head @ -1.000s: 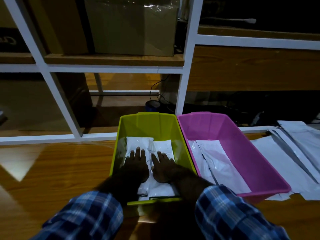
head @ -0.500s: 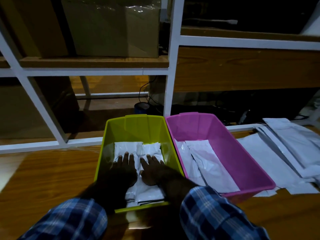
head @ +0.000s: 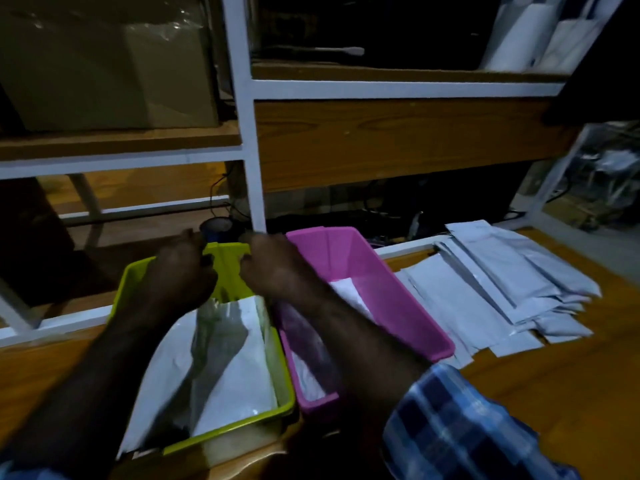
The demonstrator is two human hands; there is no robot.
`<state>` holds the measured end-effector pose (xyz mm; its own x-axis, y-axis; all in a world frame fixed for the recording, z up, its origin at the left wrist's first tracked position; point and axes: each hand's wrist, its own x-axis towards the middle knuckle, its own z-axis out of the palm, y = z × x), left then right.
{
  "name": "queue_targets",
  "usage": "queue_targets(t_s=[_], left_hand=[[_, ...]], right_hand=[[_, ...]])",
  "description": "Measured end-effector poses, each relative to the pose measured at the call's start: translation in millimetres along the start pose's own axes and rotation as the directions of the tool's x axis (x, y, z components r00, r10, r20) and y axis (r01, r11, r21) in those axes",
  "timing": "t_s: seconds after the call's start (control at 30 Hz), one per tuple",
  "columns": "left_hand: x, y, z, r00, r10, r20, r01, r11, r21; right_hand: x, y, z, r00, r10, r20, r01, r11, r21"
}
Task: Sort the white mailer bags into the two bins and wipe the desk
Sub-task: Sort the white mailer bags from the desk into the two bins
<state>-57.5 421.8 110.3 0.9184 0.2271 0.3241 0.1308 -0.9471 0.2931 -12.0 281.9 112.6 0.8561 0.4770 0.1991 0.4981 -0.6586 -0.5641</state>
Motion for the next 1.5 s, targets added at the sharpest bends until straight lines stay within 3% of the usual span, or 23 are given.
queue_targets(t_s=[0.3,0.43,0.57,0.7,0.93,1.1,1.23,1.33,1.5], left_hand=[[-5.1,164.7,28.3,0.985,0.143,-0.100,-0.160,0.969,-0.189],[-14.2,249.9,71.0,0.990,0.131,-0.056,-0.142,0.943,-0.301],[-18.8,319.1,115.4,0.985,0.173,-0.002,-0.171,0.972,-0.163],[-23.1,364.2,157.8,0.981,0.117,0.158,-0.110,0.993,-0.053],[-34.0,364.3,254.2,0.944,-0.062,0.324,0.017,0.990,0.141],[-53.3,341.5,301.9,0.978,-0.068,0.199,0.043,0.991,0.127],[-68.7,332.2,326.5,0.976,-0.103,0.193,0.082,0.990,0.116],[-70.9,329.9,339.5,0.982,-0.114,0.151,0.100,0.990,0.098],[-64.8,345.6,328.9,0.971,-0.097,0.218,0.068,0.988,0.136]], right_hand=[[-35.9,111.4,-128.6,0.967,0.049,-0.248,-0.055,0.998,-0.016],[-61.9,181.9,-172.0,0.965,0.079,-0.249,-0.097,0.994,-0.060],[-72.7,255.8,-187.4,0.967,0.159,-0.197,-0.181,0.978,-0.101],[-78.7,317.7,-183.5,0.965,0.234,-0.117,-0.248,0.961,-0.121],[-88.1,383.9,-146.6,0.965,0.262,-0.010,-0.262,0.963,-0.060],[-98.6,404.0,-109.7,0.995,0.098,0.006,-0.097,0.992,-0.083],[-106.1,425.9,-94.6,0.985,0.082,0.152,-0.038,0.961,-0.272],[-111.7,440.1,-88.2,0.989,0.056,0.137,-0.001,0.929,-0.371],[-111.6,444.4,-85.6,0.998,0.041,0.044,-0.020,0.913,-0.407]])
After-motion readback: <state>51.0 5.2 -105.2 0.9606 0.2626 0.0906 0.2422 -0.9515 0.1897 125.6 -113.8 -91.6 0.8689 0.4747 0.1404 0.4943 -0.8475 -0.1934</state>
